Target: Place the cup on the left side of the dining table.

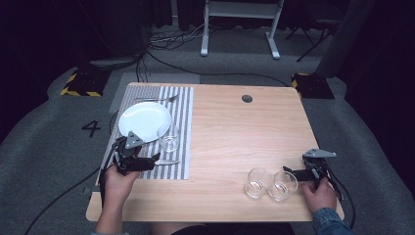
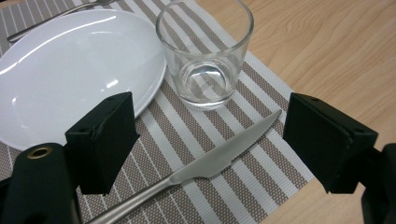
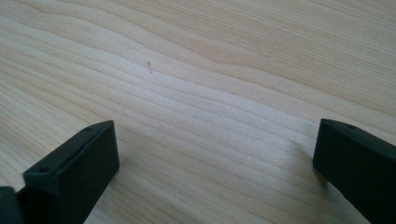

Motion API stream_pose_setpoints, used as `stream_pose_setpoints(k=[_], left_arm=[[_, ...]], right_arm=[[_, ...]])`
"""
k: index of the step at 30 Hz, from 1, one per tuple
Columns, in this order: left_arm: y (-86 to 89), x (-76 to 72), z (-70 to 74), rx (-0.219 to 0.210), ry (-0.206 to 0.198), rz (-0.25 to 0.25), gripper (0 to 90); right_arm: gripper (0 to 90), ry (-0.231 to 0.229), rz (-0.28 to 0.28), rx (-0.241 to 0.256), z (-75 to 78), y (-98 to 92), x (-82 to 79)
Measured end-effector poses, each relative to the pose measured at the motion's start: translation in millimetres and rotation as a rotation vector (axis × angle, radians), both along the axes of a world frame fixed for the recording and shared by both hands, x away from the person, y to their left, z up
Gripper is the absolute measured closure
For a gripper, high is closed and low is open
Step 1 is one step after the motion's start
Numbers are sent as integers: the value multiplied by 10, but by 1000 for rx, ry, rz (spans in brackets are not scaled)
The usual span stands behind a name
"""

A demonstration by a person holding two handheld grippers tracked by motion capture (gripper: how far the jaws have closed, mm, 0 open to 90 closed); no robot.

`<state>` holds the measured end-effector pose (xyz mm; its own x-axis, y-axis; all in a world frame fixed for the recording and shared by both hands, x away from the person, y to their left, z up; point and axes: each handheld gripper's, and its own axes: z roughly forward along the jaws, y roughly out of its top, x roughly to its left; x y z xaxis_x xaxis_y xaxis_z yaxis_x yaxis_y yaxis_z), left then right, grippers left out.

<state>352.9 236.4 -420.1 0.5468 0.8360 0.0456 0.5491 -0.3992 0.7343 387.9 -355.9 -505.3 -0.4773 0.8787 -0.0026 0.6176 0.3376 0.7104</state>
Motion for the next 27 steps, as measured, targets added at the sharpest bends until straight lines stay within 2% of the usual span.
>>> stream_pose_setpoints(k=[8, 21, 27], left_arm=[[82, -140, -13, 19, 12, 12, 187], [346, -453, -17, -9, 16, 62, 188], [481, -534, -78, -8, 59, 79, 189]], right_arm=[[6, 0, 1, 0, 0, 0, 2], [6, -1, 9, 0, -1, 0, 13], [6, -1, 10, 0, -1, 1, 15]])
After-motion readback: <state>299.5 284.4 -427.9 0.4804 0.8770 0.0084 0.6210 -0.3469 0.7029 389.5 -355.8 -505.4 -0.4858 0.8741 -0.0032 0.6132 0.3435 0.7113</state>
